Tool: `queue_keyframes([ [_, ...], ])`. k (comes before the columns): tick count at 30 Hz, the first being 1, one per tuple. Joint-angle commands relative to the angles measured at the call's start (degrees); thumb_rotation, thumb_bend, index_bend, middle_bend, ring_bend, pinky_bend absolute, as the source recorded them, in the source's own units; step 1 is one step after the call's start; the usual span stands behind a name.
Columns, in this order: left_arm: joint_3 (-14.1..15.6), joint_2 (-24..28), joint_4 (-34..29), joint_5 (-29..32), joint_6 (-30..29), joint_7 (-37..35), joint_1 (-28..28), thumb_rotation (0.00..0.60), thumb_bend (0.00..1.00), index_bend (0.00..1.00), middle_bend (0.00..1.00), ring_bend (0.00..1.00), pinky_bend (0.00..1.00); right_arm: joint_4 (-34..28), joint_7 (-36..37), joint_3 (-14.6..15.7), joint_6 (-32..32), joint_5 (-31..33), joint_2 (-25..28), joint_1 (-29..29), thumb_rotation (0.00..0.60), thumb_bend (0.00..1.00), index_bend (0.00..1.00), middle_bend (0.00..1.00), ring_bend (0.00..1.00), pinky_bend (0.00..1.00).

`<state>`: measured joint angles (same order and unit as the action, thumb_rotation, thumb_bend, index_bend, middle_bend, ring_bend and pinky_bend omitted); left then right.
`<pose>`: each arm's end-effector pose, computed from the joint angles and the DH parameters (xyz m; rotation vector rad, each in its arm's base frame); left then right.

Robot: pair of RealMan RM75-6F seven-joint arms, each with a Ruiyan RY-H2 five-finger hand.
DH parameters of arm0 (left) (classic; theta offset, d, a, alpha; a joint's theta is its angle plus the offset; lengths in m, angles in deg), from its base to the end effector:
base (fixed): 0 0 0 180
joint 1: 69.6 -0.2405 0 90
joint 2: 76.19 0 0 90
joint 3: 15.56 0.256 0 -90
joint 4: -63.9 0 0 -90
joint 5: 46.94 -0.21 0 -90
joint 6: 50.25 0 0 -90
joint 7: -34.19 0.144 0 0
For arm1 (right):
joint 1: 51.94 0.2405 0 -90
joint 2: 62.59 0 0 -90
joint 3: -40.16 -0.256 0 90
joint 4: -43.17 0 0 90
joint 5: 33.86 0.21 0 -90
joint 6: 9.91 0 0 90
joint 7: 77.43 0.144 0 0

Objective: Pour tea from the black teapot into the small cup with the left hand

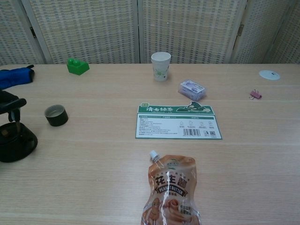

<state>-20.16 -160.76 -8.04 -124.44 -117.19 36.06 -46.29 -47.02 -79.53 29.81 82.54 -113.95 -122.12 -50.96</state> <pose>-0.2960 0.2893 0.0429 -1.5950 -0.9654 -0.8594 -0.3272 -0.1817 0.2316 1.1615 -0.6691 0.8535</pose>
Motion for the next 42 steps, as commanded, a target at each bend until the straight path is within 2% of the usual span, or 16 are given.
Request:
queue_keyframes([
  [1,-0.20,0.41,-0.57,0.26,0.14,0.51,-0.02,0.003,0.17,0.49,0.43,0.28,0.16,0.02,0.08,0.01,0.09,-0.08,0.02,-0.04,0.600,0.17,0.17,0.22,0.14,0.09],
  [4,-0.40,0.76,-1.25,0.37,-0.02,0.90,-0.07,0.003,0.17,0.43,0.35,0.21,0.12,0.01,0.18,-0.03,0.23,-0.13,0.09,-0.10,0.600,0.17,0.17,0.22,0.14,0.09],
  [7,-0.67,0.89,-1.54,0.13,-0.82,1.24,-0.17,0.004,0.17,0.39,0.30,0.19,0.11,-0.07,0.23,-0.05,0.26,-0.14,0.16,-0.12,0.600,0.17,0.17,0.22,0.14,0.09],
  [13,-1.67,0.31,-0.37,-2.44,-5.43,-1.63,-0.75,0.009,0.17,0.43,0.29,0.19,0.09,-0.08,0.25,-0.01,0.05,0.00,0.26,-0.16,0.600,0.17,0.17,0.22,0.14,0.09],
  [18,-2.80,1.98,-4.18,-1.08,-6.99,-0.74,-1.75,0.021,0.17,0.43,0.29,0.19,0.09,-0.51,0.57,0.40,-0.50,-0.34,0.71,-0.16,0.600,0.17,0.17,0.22,0.14,0.09],
  [20,-3.24,3.18,-7.24,0.11,-7.80,0.58,-2.59,0.094,0.17,0.43,0.29,0.19,0.09,-0.66,1.11,0.91,-1.01,-0.94,1.00,-0.13,0.600,0.17,0.17,0.22,0.14,0.09],
  [22,-3.48,4.54,-10.67,1.50,-8.57,2.30,-3.59,0.232,0.17,0.43,0.29,0.19,0.09,-0.68,1.77,1.43,-1.70,-1.44,1.20,-0.03,0.600,0.17,0.17,0.22,0.14,0.09],
  [24,-3.50,5.60,-13.39,2.57,-9.29,3.64,-4.53,0.319,0.17,0.43,0.29,0.19,0.09,-0.58,2.36,1.90,-2.38,-1.92,1.21,0.12,0.600,0.17,0.17,0.22,0.14,0.09],
  [26,-3.26,6.90,-16.20,3.69,-9.83,5.21,-5.53,0.381,0.17,0.43,0.29,0.19,0.09,-0.69,3.52,2.67,-3.30,-2.96,1.32,0.38,0.600,0.17,0.17,0.22,0.14,0.13],
  [29,-2.87,8.31,-19.04,3.78,-11.58,6.42,-6.94,0.534,0.17,0.43,0.29,0.19,0.09,-1.00,5.71,3.66,-4.13,-4.80,1.56,0.73,0.600,0.18,0.17,0.22,0.15,0.18],
  [31,-2.48,9.08,-20.76,3.14,-13.10,6.67,-7.95,0.573,0.17,0.43,0.29,0.19,0.09,-0.86,6.05,3.98,-3.95,-5.71,1.29,0.84,0.600,0.18,0.17,0.23,0.16,0.19],
  [34,-1.64,10.13,-23.05,2.11,-14.87,6.99,-9.37,0.600,0.17,0.43,0.29,0.19,0.09,-0.76,5.68,4.43,-3.55,-6.44,0.34,0.76,0.600,0.18,0.19,0.27,0.17,0.19],
  [42,0.72,11.98,-27.56,-0.62,-18.87,8.34,-12.84,0.600,0.17,0.43,0.29,0.20,0.09,-0.19,4.47,5.67,-2.45,-7.92,-2.32,0.22,0.600,0.19,0.25,0.33,0.22,0.20],
])
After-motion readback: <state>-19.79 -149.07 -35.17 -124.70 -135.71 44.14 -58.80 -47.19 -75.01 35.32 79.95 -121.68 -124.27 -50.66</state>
